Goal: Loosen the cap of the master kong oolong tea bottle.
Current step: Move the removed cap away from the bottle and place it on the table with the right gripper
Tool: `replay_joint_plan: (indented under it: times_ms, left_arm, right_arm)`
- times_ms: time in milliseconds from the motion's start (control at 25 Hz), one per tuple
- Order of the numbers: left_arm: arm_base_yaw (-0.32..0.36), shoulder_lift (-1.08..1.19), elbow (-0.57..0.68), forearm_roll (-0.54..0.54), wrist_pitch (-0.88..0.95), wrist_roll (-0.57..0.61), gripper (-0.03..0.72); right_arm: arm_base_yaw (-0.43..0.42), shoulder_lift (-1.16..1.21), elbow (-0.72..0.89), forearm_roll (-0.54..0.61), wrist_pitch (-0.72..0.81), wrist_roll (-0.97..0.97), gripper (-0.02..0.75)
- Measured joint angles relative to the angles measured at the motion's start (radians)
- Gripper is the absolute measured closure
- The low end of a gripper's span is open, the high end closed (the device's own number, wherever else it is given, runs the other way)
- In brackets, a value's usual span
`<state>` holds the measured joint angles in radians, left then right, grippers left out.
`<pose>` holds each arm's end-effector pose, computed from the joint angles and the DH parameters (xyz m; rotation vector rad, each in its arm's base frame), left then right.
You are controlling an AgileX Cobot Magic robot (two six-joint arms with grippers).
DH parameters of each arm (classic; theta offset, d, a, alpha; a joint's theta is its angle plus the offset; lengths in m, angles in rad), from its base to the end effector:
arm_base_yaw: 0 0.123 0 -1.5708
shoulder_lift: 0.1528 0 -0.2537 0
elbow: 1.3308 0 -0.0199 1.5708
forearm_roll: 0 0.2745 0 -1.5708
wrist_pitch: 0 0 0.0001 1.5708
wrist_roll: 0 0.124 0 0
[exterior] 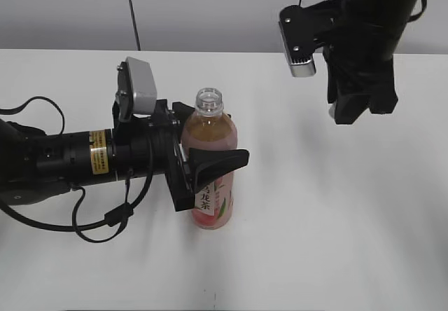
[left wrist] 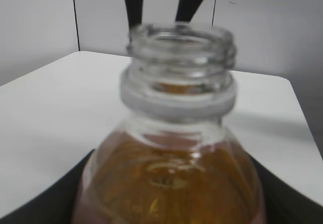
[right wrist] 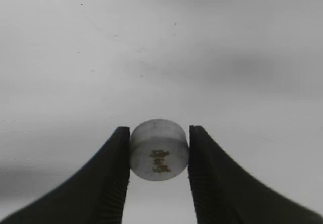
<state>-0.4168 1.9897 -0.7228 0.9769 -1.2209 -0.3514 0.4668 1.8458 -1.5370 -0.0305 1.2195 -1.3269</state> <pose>0.2689 -0.2246 0.0756 1.0771 1.4316 -0.9930 0.3529 0.1739 0.1900 -2.3784 1.8829 -0.1226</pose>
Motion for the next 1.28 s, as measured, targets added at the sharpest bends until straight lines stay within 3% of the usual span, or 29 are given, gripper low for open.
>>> replay_joint_plan:
  times_ms: [240, 440, 600, 1000, 1080, 1280]
  left_arm:
    - [-0.001, 0.000, 0.000, -0.005, 0.001, 0.000, 0.243]
    - [-0.001, 0.000, 0.000, -0.005, 0.002, -0.001, 0.243]
    - [-0.001, 0.000, 0.000, -0.005, 0.002, -0.001, 0.243]
    - [-0.001, 0.000, 0.000, -0.005, 0.002, -0.001, 0.243]
    - [-0.001, 0.000, 0.000, -0.006, 0.002, -0.001, 0.243]
    - [-0.001, 0.000, 0.000, -0.006, 0.002, -0.001, 0.243]
  right_arm:
    - [-0.110, 0.052, 0.038, 0.097, 0.000, 0.363, 0.466]
    - [-0.120, 0.136, 0.107, 0.142, -0.021, 0.614, 0.466]
    - [-0.120, 0.150, 0.195, 0.159, -0.168, 0.762, 0.466]
    - [-0.120, 0.151, 0.310, 0.137, -0.315, 0.858, 0.464]
    - [-0.120, 0.151, 0.311, 0.142, -0.324, 0.865, 0.442]
    - [-0.120, 0.151, 0.313, 0.173, -0.324, 0.870, 0.281]
